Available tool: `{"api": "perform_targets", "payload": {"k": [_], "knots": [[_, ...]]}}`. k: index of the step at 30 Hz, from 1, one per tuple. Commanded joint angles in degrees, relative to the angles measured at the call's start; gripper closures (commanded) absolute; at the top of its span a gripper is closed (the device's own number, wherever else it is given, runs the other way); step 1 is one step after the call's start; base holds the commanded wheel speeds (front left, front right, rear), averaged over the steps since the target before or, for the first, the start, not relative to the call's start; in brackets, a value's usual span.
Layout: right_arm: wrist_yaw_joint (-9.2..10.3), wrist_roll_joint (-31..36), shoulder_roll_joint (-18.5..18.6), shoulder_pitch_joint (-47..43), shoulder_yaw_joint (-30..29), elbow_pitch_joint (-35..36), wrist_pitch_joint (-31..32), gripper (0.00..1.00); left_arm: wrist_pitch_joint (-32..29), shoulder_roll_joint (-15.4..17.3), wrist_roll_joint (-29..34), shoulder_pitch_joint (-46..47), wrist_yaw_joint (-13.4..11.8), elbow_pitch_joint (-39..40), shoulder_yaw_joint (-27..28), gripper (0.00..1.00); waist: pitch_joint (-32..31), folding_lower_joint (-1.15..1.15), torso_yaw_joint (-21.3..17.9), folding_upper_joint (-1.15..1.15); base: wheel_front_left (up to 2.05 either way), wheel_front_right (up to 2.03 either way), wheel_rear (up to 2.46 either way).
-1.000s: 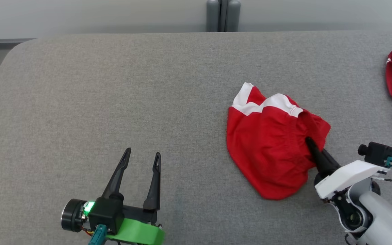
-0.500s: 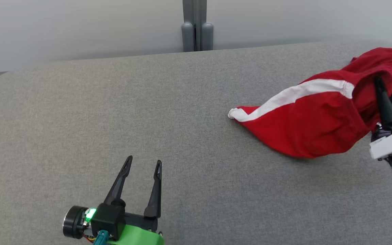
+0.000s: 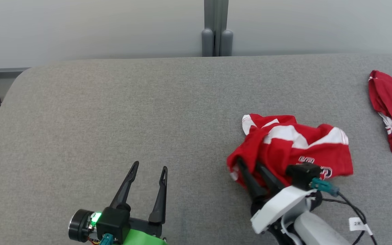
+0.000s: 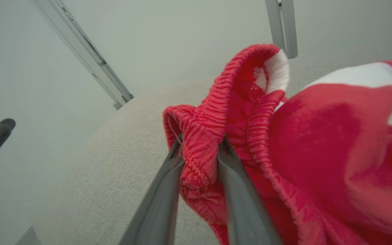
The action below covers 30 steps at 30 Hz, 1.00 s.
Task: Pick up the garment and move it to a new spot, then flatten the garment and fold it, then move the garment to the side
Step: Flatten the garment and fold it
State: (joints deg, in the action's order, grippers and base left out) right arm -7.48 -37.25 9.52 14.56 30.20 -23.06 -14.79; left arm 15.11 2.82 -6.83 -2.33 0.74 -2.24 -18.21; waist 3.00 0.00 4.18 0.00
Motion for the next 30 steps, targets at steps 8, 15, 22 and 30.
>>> {"api": "perform_targets", "payload": {"k": [8,15,22,30], "knots": [[-0.02,-3.0,-1.6,0.8,5.8,3.1,-0.4,0.00,0.0,0.2,-1.2,-0.1,-0.5,0.3,-0.1,0.00,-0.4,0.00,1.8,0.00,0.00,0.00,0.00],[-0.02,2.0,5.4,-2.8,-2.1,11.7,-0.4,0.00,0.0,0.2,-4.6,-0.3,0.2,-0.7,-1.7,0.00,-0.2,0.00,0.7,0.00,0.00,0.00,0.00],[-0.02,15.5,8.0,-9.1,-16.8,16.4,-0.4,0.00,0.0,0.2,-3.1,1.9,0.5,-4.3,-5.6,0.00,0.9,0.00,-2.2,0.00,0.00,0.00,0.00],[-0.01,26.4,5.2,-12.8,-23.8,16.0,-0.4,0.00,-0.6,0.2,-12.0,4.7,0.6,-10.1,-12.1,0.00,2.0,0.00,-5.2,0.00,0.00,0.00,0.00]]}}
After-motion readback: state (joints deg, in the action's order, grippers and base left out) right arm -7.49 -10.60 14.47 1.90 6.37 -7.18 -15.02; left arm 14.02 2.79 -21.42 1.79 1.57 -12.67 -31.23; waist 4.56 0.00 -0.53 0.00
